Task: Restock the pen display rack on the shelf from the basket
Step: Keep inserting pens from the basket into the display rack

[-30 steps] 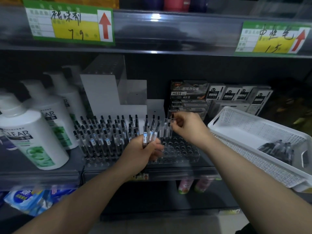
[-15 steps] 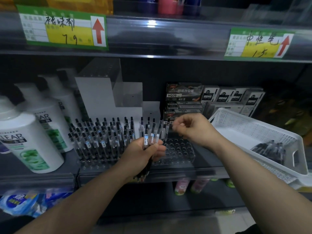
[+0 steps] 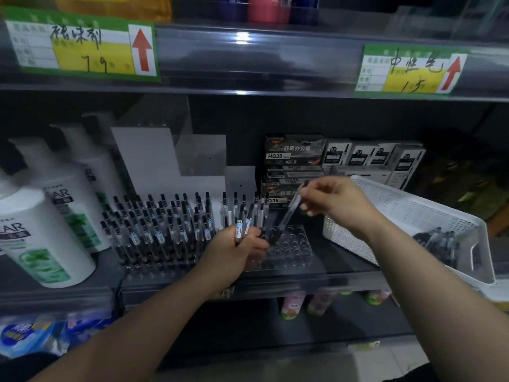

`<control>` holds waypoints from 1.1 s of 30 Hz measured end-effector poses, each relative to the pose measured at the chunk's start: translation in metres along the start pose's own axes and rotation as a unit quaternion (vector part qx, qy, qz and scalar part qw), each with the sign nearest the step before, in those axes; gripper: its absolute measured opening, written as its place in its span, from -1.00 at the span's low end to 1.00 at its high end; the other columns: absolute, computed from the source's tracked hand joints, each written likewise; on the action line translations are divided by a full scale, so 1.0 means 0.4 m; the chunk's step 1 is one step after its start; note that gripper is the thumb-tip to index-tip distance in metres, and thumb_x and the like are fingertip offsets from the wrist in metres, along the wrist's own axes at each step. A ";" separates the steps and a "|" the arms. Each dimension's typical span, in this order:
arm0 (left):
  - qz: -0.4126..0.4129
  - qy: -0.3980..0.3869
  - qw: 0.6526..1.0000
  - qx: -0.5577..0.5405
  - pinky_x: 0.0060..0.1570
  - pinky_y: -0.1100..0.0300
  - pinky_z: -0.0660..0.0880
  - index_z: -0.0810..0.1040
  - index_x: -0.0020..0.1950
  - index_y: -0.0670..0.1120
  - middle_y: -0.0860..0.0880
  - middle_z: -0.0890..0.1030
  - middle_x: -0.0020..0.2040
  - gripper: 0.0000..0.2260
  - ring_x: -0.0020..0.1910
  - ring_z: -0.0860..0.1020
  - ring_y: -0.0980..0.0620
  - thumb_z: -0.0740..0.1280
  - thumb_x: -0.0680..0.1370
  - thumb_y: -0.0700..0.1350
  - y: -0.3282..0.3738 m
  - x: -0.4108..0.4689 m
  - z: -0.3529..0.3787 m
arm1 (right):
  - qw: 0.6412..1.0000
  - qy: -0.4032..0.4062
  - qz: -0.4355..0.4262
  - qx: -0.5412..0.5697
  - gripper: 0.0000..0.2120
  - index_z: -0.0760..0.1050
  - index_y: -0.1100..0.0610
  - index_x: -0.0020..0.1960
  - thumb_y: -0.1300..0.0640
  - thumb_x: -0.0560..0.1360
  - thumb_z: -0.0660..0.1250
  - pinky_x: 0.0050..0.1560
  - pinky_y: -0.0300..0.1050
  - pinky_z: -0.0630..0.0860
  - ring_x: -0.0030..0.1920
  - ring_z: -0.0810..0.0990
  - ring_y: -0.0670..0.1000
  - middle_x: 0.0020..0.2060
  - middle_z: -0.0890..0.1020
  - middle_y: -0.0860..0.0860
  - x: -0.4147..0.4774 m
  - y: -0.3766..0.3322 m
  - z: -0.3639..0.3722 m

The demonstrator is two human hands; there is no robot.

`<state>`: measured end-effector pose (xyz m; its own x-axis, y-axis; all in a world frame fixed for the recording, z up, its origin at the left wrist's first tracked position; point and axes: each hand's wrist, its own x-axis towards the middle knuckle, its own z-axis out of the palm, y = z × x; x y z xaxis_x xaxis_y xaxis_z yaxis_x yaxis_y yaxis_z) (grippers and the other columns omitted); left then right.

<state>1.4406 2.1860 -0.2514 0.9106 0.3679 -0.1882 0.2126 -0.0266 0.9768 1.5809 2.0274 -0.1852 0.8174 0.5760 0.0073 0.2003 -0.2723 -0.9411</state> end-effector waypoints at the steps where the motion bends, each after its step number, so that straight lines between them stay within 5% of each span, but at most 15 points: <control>1: 0.008 0.009 1.000 0.017 -0.15 0.08 0.63 0.56 0.11 -0.12 -0.05 0.69 -0.14 -0.84 -0.21 0.66 0.01 0.20 0.64 -0.18 -0.001 0.000 -0.004 | 0.999 0.036 -0.004 0.002 -0.85 0.55 0.34 -0.05 0.24 0.54 0.30 -0.22 -0.22 0.57 -0.37 0.58 -0.09 -0.30 0.62 0.09 0.007 0.007 -0.007; 4: 0.017 0.026 0.998 0.059 -0.39 0.14 0.46 0.56 0.06 -0.10 -0.02 0.54 -0.33 -0.84 -0.45 0.46 0.07 0.17 0.65 -0.17 0.001 0.001 -0.013 | 0.993 0.102 -0.021 -0.048 -0.90 0.56 0.24 -0.09 0.21 0.55 0.31 -0.16 -0.14 0.60 -0.33 0.62 -0.04 -0.29 0.65 0.07 0.028 0.031 0.003; 8: -0.012 0.009 1.000 -0.007 -0.43 0.17 0.27 0.47 0.16 -0.23 -0.04 0.39 -0.35 -0.80 -0.45 0.30 0.08 0.15 0.63 -0.17 0.012 -0.004 -0.010 | 0.985 0.111 -0.065 -0.111 -0.86 0.56 0.11 -0.21 0.16 0.53 0.35 -0.08 0.13 0.62 -0.22 0.68 0.14 -0.28 0.68 0.10 0.053 0.063 0.029; 13: -0.003 0.028 1.000 0.007 -0.43 0.14 0.40 0.28 0.37 -0.25 -0.08 0.59 -0.31 -0.68 -0.47 0.40 0.09 0.12 0.66 -0.15 0.004 -0.003 -0.015 | 0.962 0.075 -0.140 -0.221 -0.87 0.60 0.17 -0.15 0.15 0.53 0.34 -0.14 0.10 0.59 -0.22 0.63 0.12 -0.28 0.66 0.07 0.058 0.072 0.067; 17: 0.025 0.033 0.997 0.065 -0.11 -0.11 0.56 0.54 -0.02 -0.17 -0.17 0.67 -0.18 -0.76 -0.32 0.56 -0.06 0.15 0.66 -0.07 0.001 -0.005 -0.018 | 0.942 0.038 -0.170 -0.286 -0.87 0.59 0.14 -0.13 0.16 0.54 0.30 -0.17 -0.02 0.56 -0.25 0.60 0.01 -0.29 0.64 0.02 0.067 0.075 0.094; 26: 0.009 0.031 0.999 0.005 0.04 -0.10 0.60 0.64 -0.01 -0.12 -0.09 0.71 -0.15 -0.79 -0.13 0.67 -0.10 0.29 0.59 -0.02 -0.006 -0.006 -0.036 | 0.934 0.042 -0.165 -0.314 -0.88 0.61 0.15 -0.08 0.17 0.53 0.31 -0.20 -0.13 0.50 -0.24 0.59 0.01 -0.26 0.66 0.03 0.078 0.072 0.113; 33: 0.012 0.046 0.999 -0.004 -0.09 0.08 0.62 0.65 0.00 -0.12 -0.06 0.71 -0.16 -0.86 -0.20 0.66 0.01 0.32 0.59 -0.11 -0.001 -0.007 -0.032 | 0.921 0.042 -0.187 -0.339 -0.87 0.56 0.21 -0.15 0.18 0.52 0.30 -0.21 -0.06 0.50 -0.26 0.56 0.05 -0.31 0.62 0.05 0.069 0.075 0.103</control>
<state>1.4333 2.1969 -0.2501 0.8791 0.4508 -0.1550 0.1877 -0.0283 0.9818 1.5874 2.0669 -0.2269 0.6558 0.6730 0.3419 0.7445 -0.5018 -0.4404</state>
